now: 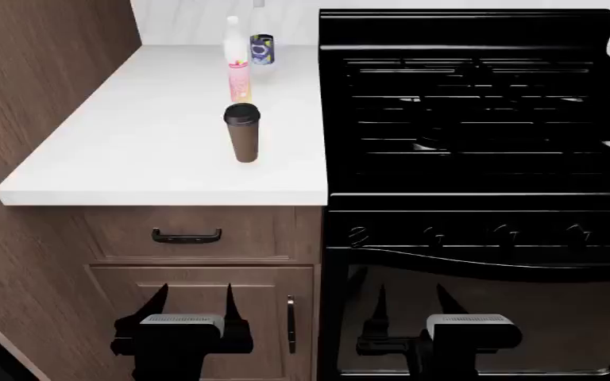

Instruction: Move the drinks to the dining counter.

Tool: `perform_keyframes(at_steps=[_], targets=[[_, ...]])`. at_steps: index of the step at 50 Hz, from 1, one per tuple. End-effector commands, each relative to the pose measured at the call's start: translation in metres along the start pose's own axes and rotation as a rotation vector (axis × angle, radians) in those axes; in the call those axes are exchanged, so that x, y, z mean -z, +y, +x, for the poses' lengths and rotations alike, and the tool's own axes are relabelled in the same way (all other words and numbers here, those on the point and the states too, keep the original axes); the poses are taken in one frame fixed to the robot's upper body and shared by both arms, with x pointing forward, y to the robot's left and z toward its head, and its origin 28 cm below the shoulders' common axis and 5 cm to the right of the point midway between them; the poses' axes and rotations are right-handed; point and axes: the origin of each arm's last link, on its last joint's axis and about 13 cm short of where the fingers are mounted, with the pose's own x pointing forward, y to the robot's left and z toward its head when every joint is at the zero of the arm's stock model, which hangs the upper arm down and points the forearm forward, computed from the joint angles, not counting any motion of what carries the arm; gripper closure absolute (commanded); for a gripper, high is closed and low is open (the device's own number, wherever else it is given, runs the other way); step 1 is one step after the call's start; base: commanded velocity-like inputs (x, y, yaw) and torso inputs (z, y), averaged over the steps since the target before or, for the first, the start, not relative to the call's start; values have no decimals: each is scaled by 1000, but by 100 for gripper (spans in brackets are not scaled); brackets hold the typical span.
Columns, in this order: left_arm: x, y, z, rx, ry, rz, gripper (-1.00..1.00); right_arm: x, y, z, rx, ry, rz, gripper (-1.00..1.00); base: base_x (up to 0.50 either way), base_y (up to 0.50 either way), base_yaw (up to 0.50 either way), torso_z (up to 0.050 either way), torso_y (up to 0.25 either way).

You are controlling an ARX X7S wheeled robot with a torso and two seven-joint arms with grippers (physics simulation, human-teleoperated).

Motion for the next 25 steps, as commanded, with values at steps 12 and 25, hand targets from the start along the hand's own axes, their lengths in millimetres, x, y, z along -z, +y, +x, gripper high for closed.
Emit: perform_keyframes(at_steps=[12, 25], targets=[[0, 0, 1, -2, 2, 6, -100, 2, 1, 2, -9, -1, 14, -100, 0, 0, 0, 0, 0], [-84, 5, 6, 111, -90, -181, -100, -91, -6, 0, -151, -106, 83, -100, 0, 0, 0, 0, 0]])
